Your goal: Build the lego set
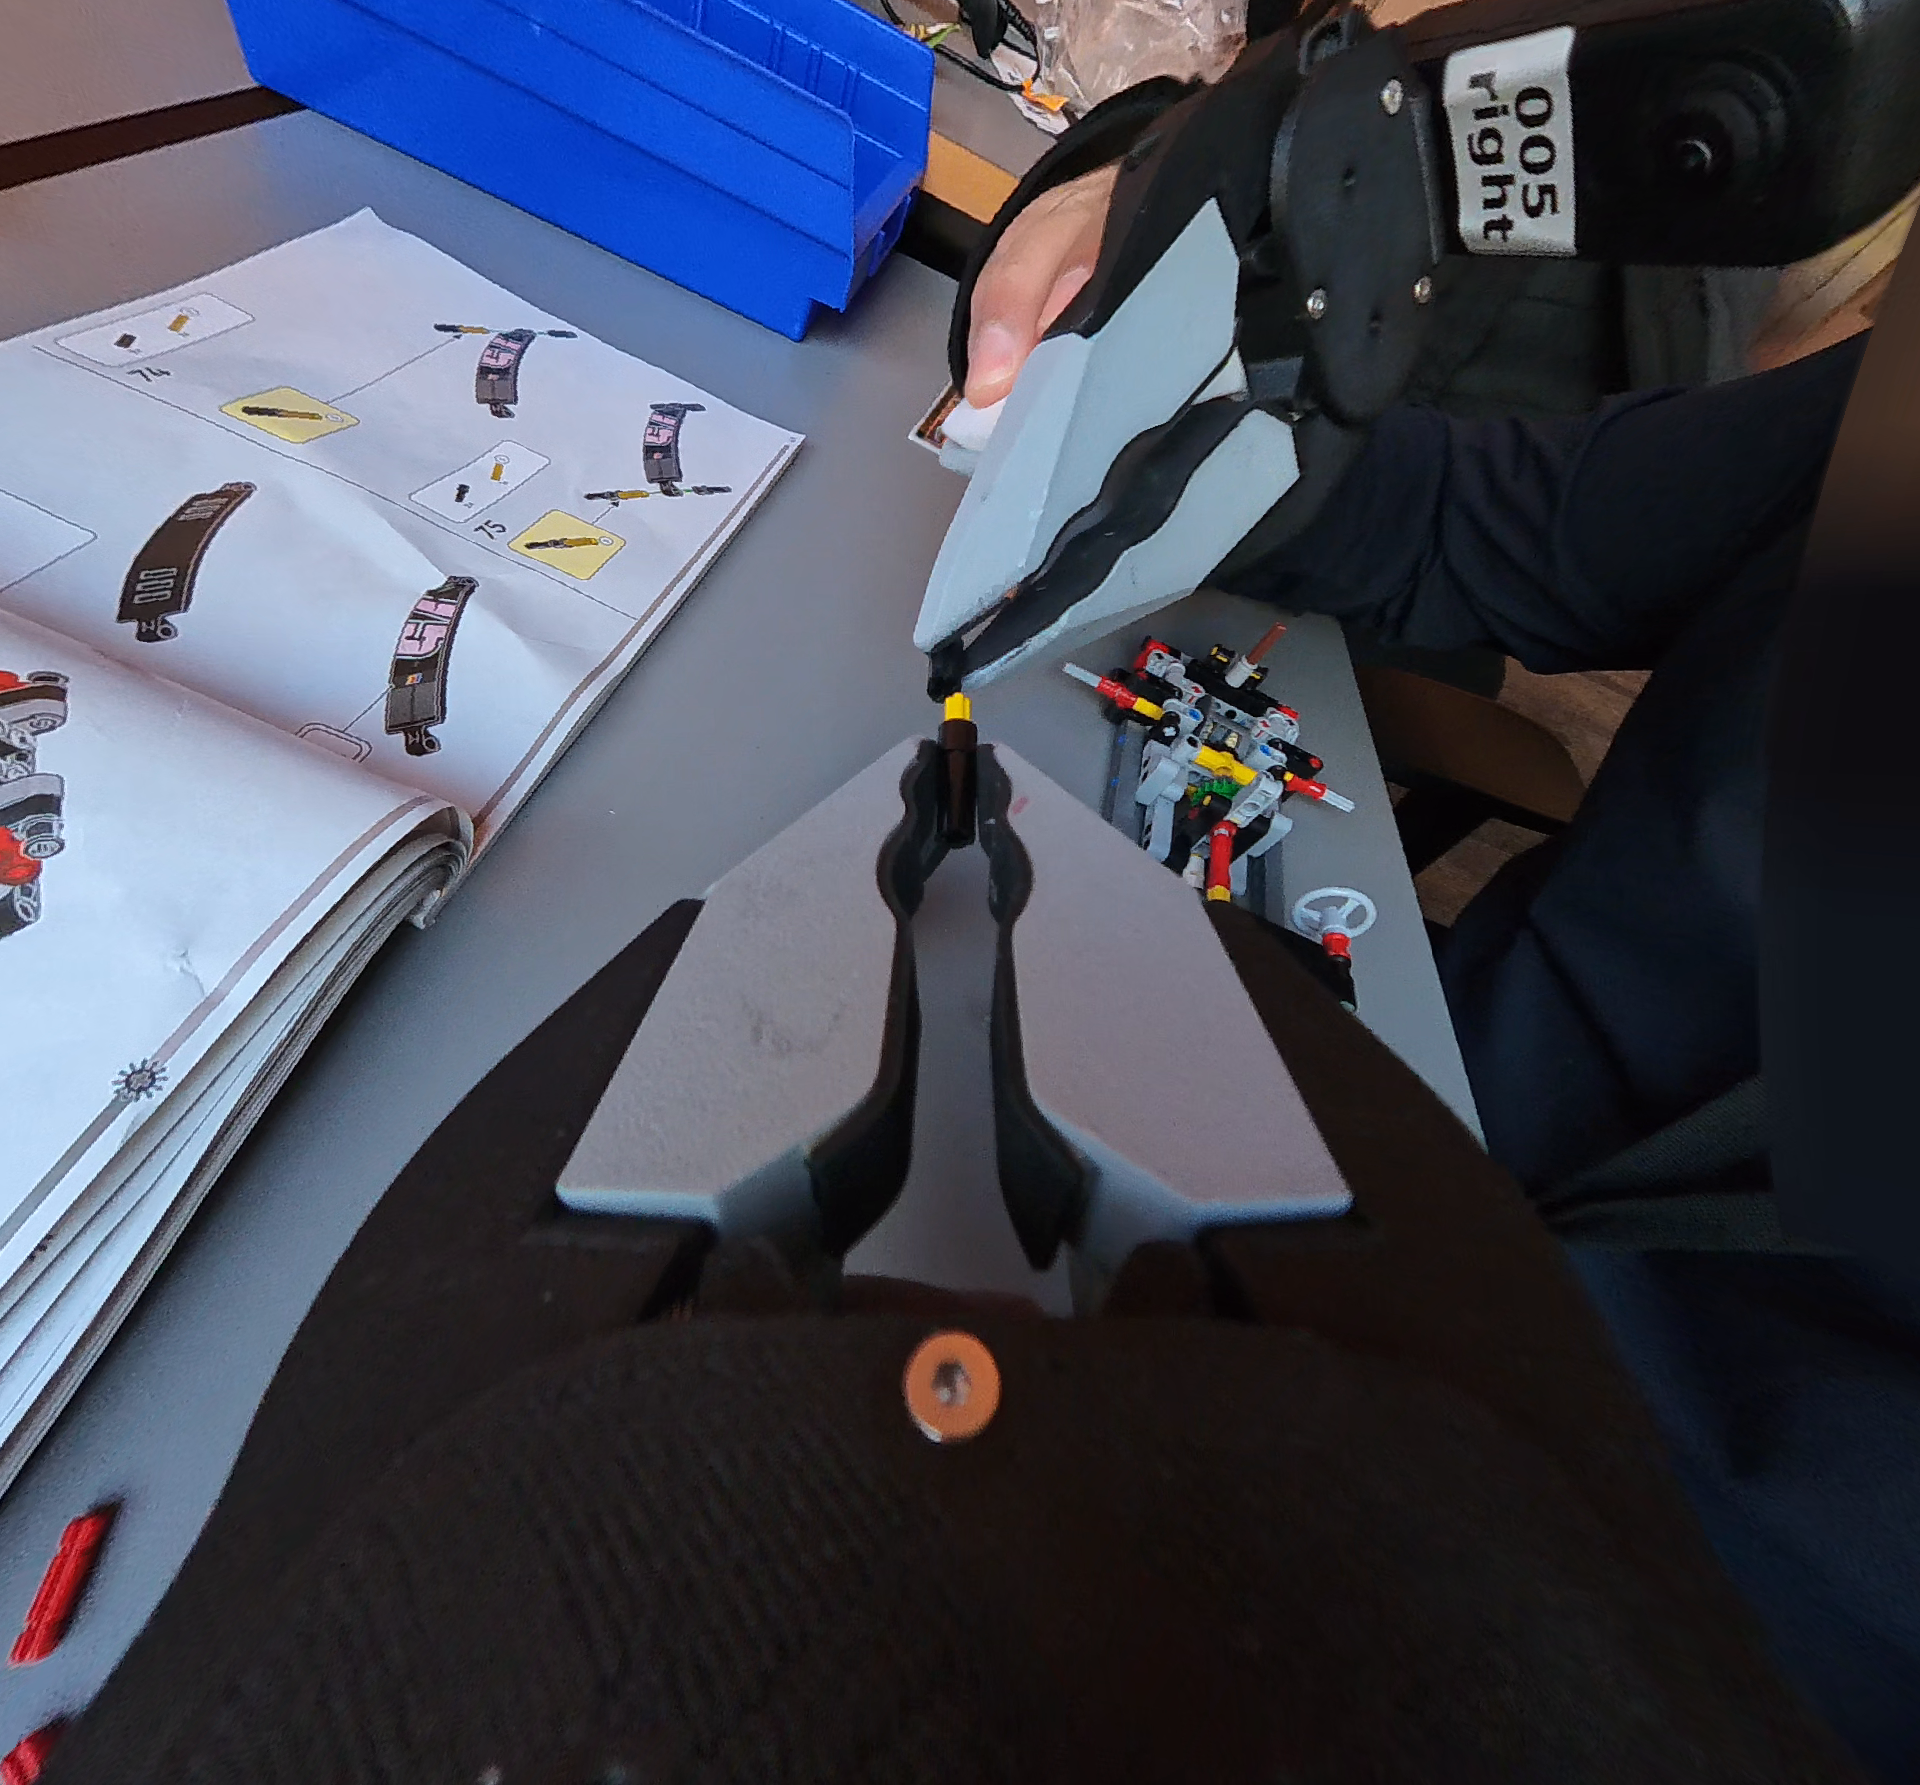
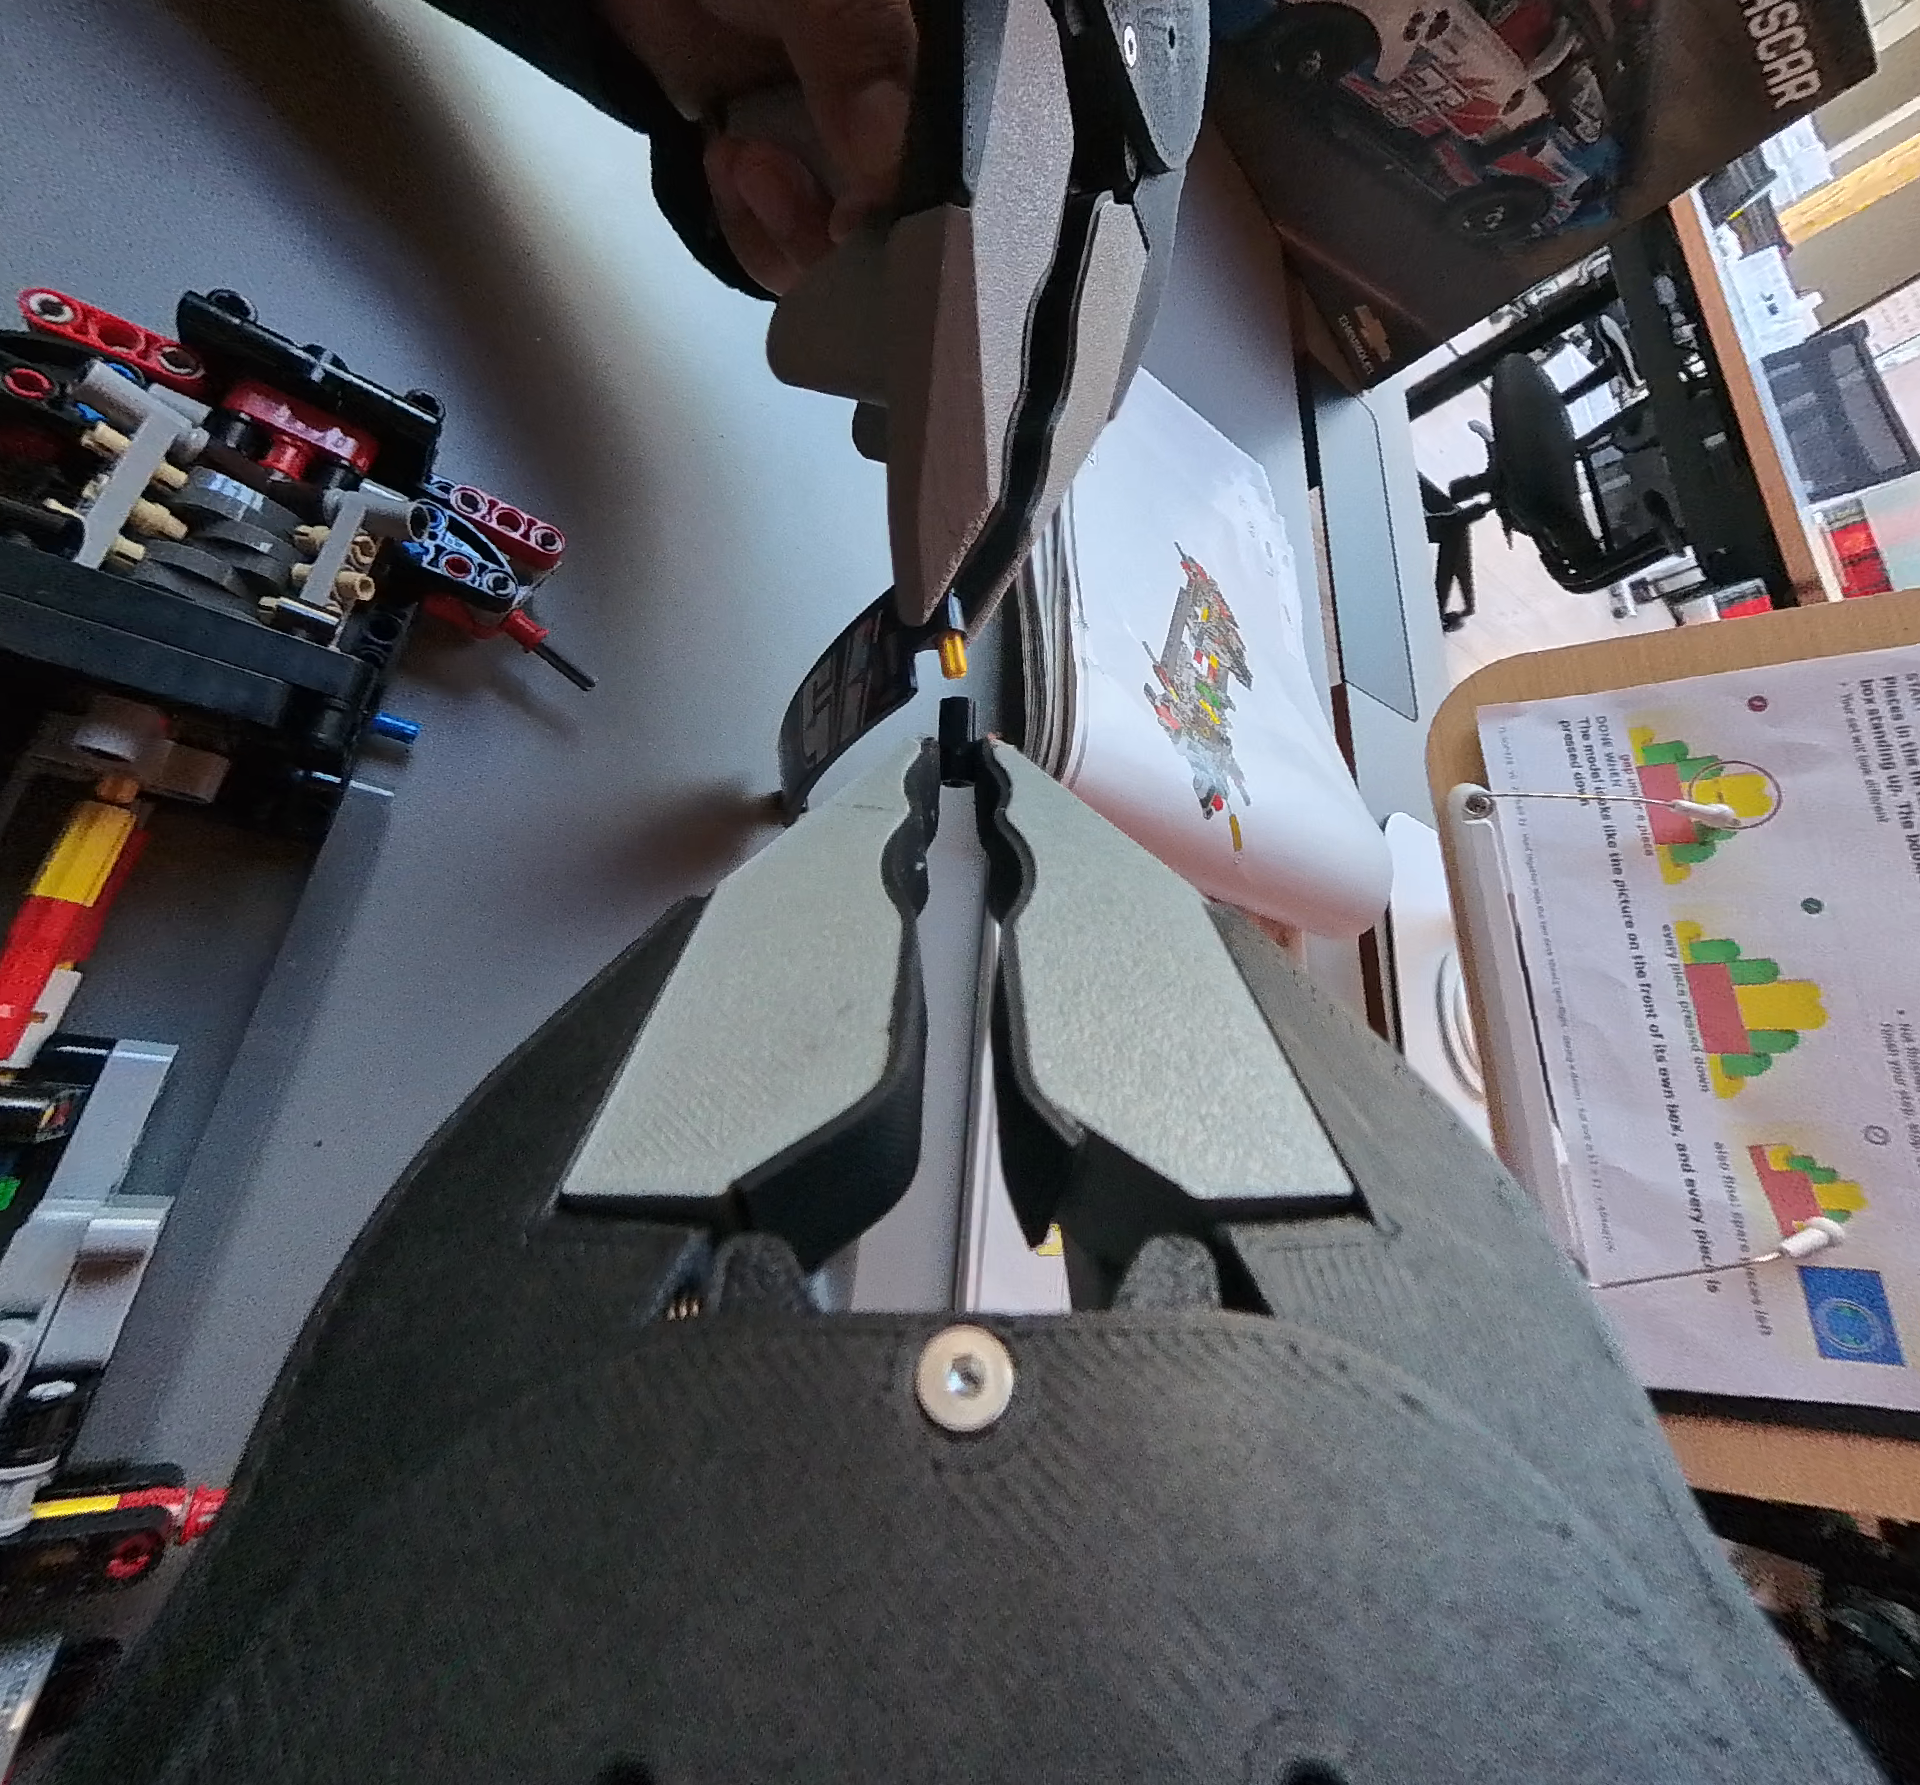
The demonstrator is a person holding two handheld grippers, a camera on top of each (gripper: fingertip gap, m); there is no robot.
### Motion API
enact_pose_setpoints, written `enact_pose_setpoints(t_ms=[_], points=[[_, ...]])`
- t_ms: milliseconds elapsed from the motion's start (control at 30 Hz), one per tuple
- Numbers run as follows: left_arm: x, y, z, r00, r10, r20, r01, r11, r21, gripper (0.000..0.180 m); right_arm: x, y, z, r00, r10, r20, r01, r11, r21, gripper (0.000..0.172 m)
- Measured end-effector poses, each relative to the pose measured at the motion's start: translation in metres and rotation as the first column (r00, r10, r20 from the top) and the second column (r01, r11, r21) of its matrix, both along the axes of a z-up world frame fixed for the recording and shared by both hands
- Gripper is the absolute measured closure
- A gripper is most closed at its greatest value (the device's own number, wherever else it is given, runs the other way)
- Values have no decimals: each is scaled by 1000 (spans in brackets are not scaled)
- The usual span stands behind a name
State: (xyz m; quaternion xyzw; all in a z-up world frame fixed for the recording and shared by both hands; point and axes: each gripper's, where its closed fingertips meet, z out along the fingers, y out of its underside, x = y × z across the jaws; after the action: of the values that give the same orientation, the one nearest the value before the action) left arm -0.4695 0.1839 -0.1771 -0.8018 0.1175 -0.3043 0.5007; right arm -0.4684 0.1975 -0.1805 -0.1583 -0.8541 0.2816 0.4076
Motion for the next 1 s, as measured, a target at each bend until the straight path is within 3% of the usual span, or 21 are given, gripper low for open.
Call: enact_pose_setpoints(t_ms=[233, 367, 500, 1000], points=[[1, 0, 1, 995, 11, -101, -7, 999, 36, 177, 4, -4, -1, 996, 37, 78, -29, 994, -106, 167], [-6, -1, -1, 973, 48, -225, -37, 998, 55, 176, 8, -7, 0, 985, 88, 151, -51, 972, -230, 168], [-2, -1, -3, 969, 31, -245, -19, 999, 51, 176, 9, -6, 3, 978, 113, 176, -55, 950, -306, 167], [5, 1, -10, 955, 21, -296, -9, 999, 43, 176, 6, -5, -10, 961, 93, 260, -10, 953, -304, 167]])
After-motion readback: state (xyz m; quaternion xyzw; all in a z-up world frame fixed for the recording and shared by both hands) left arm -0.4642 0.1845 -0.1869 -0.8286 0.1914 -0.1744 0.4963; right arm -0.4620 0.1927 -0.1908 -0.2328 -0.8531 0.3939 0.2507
